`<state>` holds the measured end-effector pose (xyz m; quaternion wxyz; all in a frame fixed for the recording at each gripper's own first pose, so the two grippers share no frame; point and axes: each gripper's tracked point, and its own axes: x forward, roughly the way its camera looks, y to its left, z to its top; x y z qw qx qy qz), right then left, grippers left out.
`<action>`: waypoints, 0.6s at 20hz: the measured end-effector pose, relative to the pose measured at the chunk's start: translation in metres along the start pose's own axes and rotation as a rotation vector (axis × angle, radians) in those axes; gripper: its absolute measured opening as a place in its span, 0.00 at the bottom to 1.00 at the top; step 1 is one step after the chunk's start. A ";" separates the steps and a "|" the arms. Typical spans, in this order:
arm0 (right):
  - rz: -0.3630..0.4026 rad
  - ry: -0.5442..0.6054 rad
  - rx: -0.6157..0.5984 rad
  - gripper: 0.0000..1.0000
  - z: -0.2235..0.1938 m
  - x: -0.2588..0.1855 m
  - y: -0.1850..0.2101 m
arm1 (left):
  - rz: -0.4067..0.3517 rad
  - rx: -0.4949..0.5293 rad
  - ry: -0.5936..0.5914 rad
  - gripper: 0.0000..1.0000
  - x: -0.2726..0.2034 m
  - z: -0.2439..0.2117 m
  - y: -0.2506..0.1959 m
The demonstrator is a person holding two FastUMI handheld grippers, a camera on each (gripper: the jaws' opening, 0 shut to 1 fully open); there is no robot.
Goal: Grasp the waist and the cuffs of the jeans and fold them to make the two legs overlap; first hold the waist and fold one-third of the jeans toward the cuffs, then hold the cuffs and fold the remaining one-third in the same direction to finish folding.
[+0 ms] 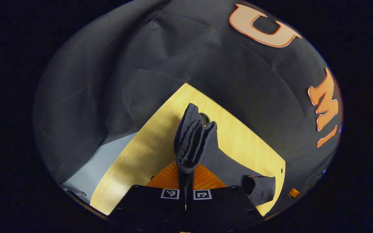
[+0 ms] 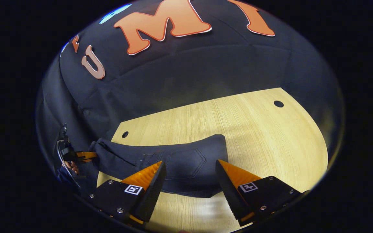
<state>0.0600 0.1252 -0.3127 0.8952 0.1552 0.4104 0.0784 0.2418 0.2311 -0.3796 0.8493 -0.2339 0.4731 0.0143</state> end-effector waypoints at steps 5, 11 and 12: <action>-0.003 -0.042 -0.038 0.98 0.012 -0.007 0.003 | -0.064 0.061 -0.056 0.01 -0.037 0.004 -0.055; -0.019 -0.105 -0.076 0.98 0.027 -0.018 -0.005 | -0.145 0.154 -0.085 0.01 -0.070 -0.008 -0.141; -0.022 -0.112 -0.083 0.98 0.028 -0.020 -0.007 | -0.163 0.170 -0.087 0.01 -0.073 -0.010 -0.158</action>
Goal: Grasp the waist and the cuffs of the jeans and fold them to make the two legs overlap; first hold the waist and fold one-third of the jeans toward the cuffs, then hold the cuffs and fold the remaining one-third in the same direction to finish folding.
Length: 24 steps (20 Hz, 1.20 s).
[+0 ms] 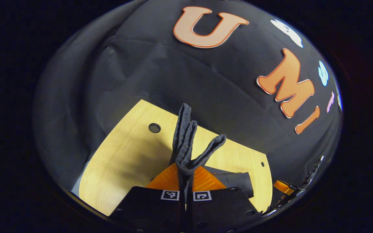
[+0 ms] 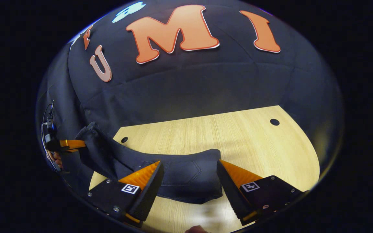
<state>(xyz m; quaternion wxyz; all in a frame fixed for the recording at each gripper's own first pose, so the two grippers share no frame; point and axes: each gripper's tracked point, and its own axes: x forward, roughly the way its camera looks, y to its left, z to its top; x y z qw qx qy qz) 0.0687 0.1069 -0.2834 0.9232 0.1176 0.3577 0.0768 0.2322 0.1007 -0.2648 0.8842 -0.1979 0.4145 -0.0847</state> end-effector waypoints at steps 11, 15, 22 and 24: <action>-0.048 -0.118 -0.093 0.98 0.025 -0.019 -0.036 | -0.111 0.066 0.014 0.01 0.003 -0.032 -0.152; -0.055 -0.141 -0.106 0.98 0.029 -0.028 -0.051 | -0.066 0.094 0.024 0.01 0.022 -0.051 -0.190; -0.056 -0.147 -0.090 0.99 0.030 -0.039 -0.089 | 0.016 0.174 0.071 0.01 0.066 -0.091 -0.253; -0.062 -0.142 -0.079 0.99 0.026 -0.041 -0.102 | 0.031 0.205 0.131 0.01 0.083 -0.119 -0.269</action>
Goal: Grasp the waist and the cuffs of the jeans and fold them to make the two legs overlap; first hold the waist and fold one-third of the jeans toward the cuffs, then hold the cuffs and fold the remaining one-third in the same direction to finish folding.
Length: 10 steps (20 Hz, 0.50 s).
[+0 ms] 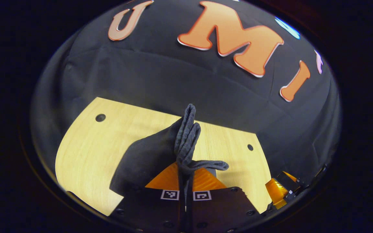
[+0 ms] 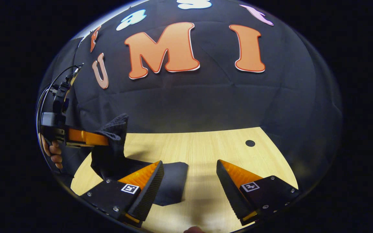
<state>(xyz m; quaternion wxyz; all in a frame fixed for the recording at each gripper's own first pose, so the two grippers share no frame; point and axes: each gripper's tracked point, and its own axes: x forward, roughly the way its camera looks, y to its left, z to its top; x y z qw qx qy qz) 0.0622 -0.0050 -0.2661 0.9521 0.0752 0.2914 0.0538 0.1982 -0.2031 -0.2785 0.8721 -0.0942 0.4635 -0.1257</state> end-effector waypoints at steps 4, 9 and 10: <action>-0.018 0.011 0.038 0.99 -0.006 0.000 -0.022 | 0.073 0.059 0.093 0.02 0.033 -0.037 -0.021; -0.032 0.020 0.041 0.99 -0.012 -0.001 -0.034 | 0.019 0.110 0.265 0.12 0.052 -0.102 -0.044; -0.031 0.022 0.043 0.99 -0.012 0.000 -0.032 | -0.014 0.108 0.275 0.19 0.052 -0.110 -0.048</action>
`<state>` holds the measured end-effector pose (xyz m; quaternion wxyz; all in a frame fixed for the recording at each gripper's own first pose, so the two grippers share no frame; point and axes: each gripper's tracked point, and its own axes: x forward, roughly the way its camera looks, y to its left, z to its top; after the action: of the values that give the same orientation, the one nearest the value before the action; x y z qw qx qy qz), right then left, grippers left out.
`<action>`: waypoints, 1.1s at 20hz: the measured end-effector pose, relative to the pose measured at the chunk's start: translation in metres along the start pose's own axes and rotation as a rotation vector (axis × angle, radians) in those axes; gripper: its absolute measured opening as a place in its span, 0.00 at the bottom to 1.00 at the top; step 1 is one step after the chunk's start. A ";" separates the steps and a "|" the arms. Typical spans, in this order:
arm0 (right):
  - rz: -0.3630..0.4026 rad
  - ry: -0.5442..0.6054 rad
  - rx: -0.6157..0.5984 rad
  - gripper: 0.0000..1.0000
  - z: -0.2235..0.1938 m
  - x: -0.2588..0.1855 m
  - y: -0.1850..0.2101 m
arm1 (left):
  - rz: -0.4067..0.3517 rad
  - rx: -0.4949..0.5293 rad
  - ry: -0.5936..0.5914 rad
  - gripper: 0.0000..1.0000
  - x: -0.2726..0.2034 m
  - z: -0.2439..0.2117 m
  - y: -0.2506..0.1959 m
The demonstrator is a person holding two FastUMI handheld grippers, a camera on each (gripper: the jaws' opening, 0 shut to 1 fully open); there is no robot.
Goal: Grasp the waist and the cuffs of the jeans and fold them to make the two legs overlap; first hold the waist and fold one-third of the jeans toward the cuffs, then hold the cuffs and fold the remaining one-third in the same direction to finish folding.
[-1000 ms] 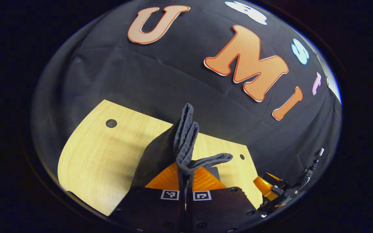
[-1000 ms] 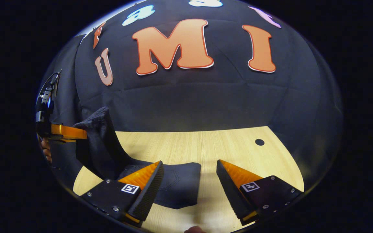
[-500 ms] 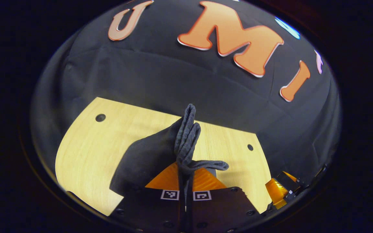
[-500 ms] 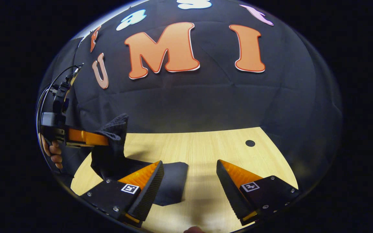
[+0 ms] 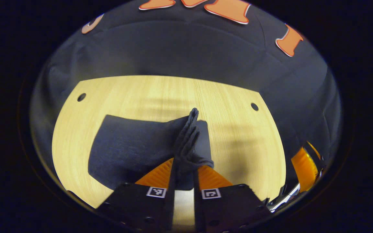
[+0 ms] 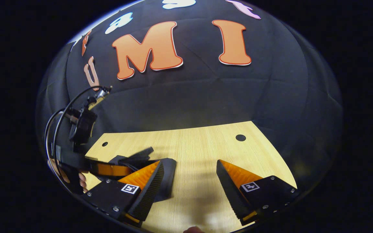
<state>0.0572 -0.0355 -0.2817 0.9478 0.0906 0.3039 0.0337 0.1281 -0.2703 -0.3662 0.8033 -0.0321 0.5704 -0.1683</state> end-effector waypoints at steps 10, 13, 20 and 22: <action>0.022 -0.123 -0.109 0.98 0.036 -0.012 0.042 | -0.006 0.111 -0.392 0.99 -0.104 0.063 0.023; 0.049 -0.175 -0.146 0.98 0.049 -0.019 0.062 | 0.082 0.113 -0.541 0.99 -0.147 0.080 0.064; 0.088 -0.261 -0.198 0.98 0.069 -0.046 0.106 | 0.183 0.073 -0.799 0.99 -0.244 0.091 0.136; 0.077 -0.293 -0.210 0.98 0.073 -0.056 0.115 | 0.196 0.096 -0.857 0.99 -0.266 0.090 0.149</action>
<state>0.0529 0.0597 -0.1695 0.9842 0.0068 0.1536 0.0879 0.1681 -0.0613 -0.1301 0.9800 -0.0074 0.1778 -0.0889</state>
